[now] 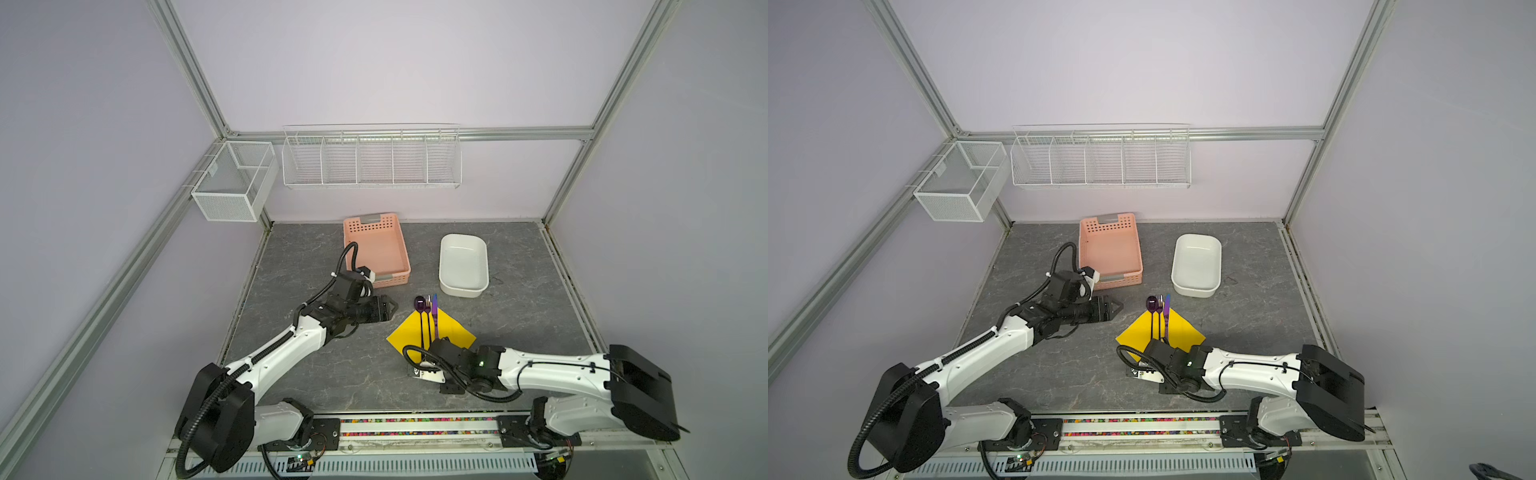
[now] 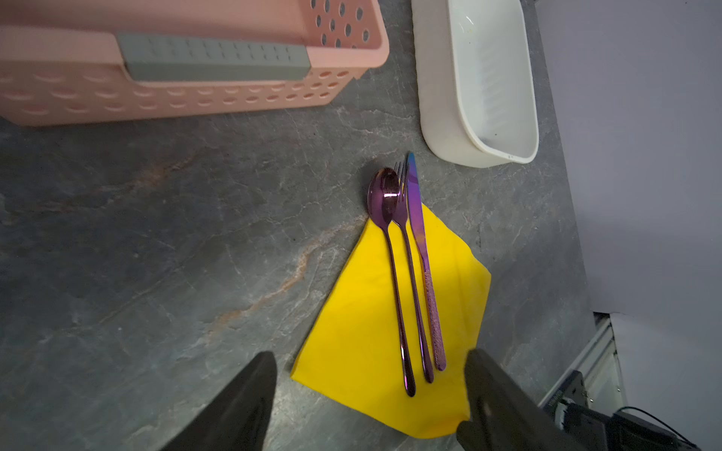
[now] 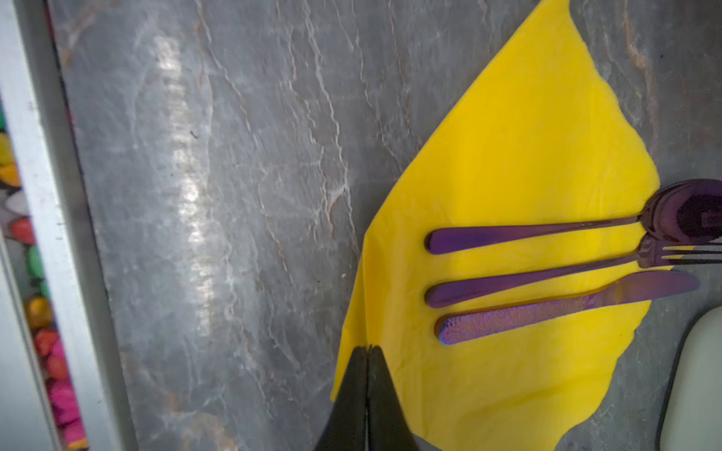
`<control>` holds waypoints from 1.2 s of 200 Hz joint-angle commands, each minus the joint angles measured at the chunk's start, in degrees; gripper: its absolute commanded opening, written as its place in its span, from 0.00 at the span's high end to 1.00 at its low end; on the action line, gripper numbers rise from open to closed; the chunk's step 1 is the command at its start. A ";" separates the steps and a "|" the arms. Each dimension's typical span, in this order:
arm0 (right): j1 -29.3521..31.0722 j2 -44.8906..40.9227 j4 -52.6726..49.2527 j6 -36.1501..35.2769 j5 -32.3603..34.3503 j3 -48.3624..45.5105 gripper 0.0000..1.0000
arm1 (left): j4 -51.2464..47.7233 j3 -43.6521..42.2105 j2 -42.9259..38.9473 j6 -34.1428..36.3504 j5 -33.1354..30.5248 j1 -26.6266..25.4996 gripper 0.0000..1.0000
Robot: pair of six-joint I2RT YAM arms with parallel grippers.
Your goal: Place the utensils on the paper napkin and roll it up
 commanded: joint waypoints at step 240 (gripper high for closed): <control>-14.34 8.82 4.41 -4.36 -11.99 6.88 0.93 | 26.95 -14.97 12.65 -11.26 25.78 -12.12 0.94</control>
